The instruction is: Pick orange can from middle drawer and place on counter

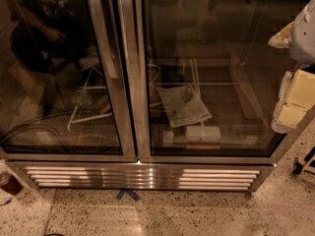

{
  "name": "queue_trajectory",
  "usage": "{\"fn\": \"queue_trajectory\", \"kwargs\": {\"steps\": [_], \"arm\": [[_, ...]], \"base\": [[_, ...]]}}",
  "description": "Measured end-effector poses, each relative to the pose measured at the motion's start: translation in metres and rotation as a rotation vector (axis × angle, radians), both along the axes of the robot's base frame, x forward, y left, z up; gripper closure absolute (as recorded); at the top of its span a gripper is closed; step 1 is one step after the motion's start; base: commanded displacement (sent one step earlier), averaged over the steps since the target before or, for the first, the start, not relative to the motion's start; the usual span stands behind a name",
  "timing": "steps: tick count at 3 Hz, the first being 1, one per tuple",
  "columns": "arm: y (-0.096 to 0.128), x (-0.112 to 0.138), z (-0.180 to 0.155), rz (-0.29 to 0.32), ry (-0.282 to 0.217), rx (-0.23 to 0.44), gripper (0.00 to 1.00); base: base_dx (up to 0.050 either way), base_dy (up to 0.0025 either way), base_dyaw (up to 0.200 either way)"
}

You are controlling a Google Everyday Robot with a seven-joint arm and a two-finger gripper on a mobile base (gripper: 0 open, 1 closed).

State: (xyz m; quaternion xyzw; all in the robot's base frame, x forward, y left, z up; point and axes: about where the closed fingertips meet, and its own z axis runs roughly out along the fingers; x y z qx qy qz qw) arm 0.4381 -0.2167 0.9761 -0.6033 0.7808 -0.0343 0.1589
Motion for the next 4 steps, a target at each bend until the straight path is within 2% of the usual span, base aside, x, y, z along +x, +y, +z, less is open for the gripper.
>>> {"fn": "queue_trajectory", "kwargs": {"steps": [4], "arm": [[0.0, 0.0, 0.0, 0.0, 0.0, 0.0, 0.0]], "base": [[-0.05, -0.00003, 0.0]]}}
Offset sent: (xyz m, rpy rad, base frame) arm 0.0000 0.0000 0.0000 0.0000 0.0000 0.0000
